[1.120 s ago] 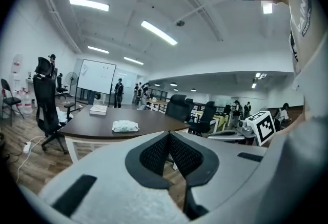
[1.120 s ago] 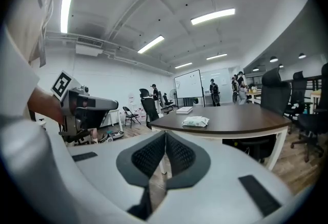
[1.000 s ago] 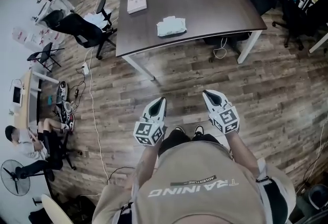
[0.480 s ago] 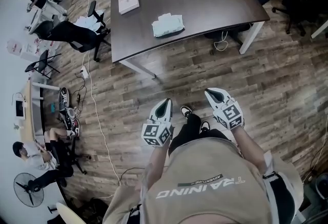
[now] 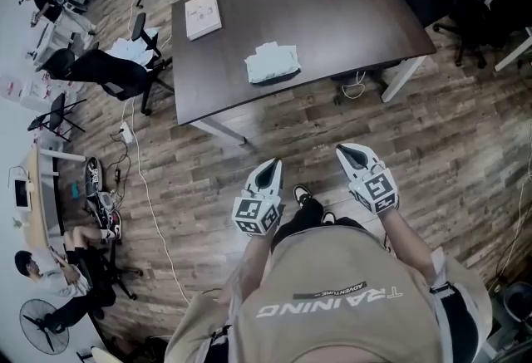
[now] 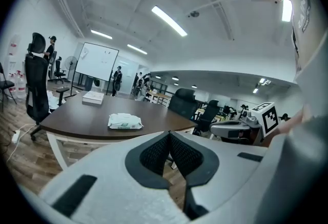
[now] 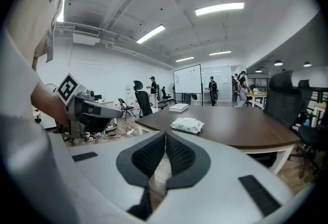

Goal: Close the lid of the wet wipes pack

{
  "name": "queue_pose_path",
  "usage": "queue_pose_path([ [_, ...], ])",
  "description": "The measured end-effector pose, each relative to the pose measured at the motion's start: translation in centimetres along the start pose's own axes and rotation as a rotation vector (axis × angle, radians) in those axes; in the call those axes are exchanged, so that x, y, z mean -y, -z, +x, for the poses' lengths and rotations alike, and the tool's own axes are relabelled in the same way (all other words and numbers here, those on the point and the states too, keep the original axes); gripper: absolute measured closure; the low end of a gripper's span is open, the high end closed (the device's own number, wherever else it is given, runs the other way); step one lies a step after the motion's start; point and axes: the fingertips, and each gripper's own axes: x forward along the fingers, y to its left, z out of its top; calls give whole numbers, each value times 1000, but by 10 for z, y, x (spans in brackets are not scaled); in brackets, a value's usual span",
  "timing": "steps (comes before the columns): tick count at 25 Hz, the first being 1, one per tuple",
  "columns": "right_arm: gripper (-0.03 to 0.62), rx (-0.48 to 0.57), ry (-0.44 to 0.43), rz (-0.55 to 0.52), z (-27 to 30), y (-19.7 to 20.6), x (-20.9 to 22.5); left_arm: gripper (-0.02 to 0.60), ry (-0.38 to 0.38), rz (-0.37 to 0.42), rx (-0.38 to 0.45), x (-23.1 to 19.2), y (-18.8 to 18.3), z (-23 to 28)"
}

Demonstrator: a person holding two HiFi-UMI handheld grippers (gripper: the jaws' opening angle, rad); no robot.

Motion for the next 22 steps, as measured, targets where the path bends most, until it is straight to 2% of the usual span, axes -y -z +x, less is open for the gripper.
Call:
queue_pose_path([
  [7, 579, 8, 24, -17, 45, -31, 4, 572, 62, 31, 28, -38, -36, 29],
  [13, 579, 43, 51, -50, 86, -56, 5, 572, 138, 87, 48, -59, -48, 35],
  [22, 579, -18, 83, -101, 85, -69, 17, 572, 136, 27, 116, -71, -49, 46],
])
